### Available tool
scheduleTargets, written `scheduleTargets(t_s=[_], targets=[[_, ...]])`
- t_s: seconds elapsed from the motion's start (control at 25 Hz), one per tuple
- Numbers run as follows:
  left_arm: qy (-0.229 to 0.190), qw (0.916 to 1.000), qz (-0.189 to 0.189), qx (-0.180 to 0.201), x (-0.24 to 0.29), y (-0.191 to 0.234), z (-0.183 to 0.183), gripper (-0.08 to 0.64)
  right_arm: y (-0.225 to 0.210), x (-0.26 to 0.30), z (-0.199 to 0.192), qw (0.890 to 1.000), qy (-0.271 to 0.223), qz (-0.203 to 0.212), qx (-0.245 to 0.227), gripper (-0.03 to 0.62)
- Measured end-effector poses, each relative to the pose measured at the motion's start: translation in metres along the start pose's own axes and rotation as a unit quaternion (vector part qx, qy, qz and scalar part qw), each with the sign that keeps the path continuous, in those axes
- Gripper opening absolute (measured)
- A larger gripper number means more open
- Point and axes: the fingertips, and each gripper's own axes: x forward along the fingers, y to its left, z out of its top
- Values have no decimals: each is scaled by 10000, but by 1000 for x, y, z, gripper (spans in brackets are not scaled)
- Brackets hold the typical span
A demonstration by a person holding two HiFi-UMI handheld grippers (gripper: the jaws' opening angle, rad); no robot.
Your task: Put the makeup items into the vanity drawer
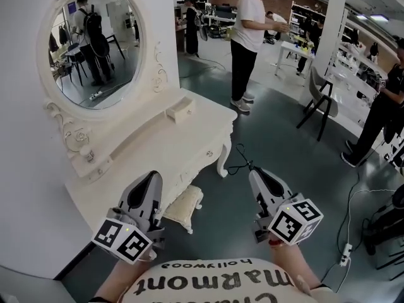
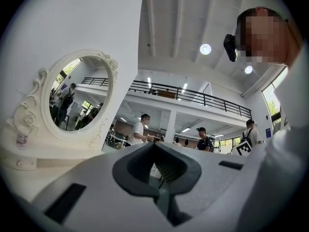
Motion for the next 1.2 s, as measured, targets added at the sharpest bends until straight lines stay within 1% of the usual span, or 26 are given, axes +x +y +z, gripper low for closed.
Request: scheduleTargets(t_s=[0.24,0.4,0.48,0.56,0.68,0.8,0.92,1.12,1.2], targets=[[-42,9999,-98,40,30,33,7,8,-6,52,8,9999,-37,106,-115,38],[-231,9995,-23,203,37,56,24,8,-5,80,11,9996,-67,198,-179,38],[-318,9991,77,262,38,70,29,8,-6,91,9,9995,-63,210,-222,38],[-342,9990,201,224,37,82,27,8,-8,101,2,9995,22,236,-190,38],[-283,9989,361,84,33,95,18,8,-11,113,-10,9993,210,290,-139,38],[-167,9983,550,-119,26,107,6,8,-12,123,-20,9984,393,364,-206,38],[-54,9975,654,-278,21,116,-4,8,-13,135,-27,9976,517,437,-173,38],[77,9954,946,-142,25,133,-16,8,-18,170,-39,9947,674,768,-102,38],[34,9939,1098,-79,31,141,-16,8,-23,189,-40,9932,689,929,-150,38]])
